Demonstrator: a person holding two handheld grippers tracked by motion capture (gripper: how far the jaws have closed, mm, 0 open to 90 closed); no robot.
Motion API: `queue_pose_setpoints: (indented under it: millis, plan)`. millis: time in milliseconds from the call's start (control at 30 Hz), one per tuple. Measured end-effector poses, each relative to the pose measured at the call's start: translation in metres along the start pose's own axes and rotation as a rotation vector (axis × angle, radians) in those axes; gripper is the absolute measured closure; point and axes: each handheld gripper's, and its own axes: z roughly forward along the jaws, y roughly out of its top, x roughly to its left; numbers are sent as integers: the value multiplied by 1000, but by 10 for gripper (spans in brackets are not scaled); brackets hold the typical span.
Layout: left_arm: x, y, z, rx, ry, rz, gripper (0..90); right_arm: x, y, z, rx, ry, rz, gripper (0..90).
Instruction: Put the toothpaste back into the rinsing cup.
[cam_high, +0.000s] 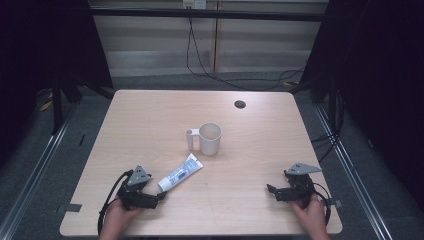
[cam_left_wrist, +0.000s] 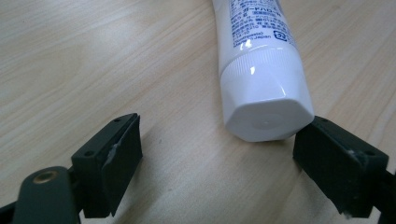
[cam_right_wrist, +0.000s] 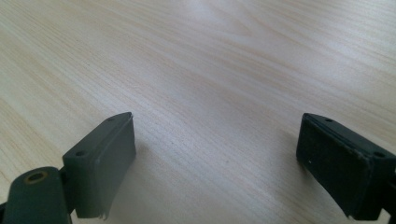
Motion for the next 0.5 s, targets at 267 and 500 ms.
queue_pose_setpoints:
  millis: [267, 500]
  plan:
    - [-4, 7, -4, 71, 4, -39, 164, 0, 0, 0, -1, 0, -2, 113]
    - [-5, 28, -16, 132, -13, -67, 206, 0, 0, 0, -1, 0, -2, 113]
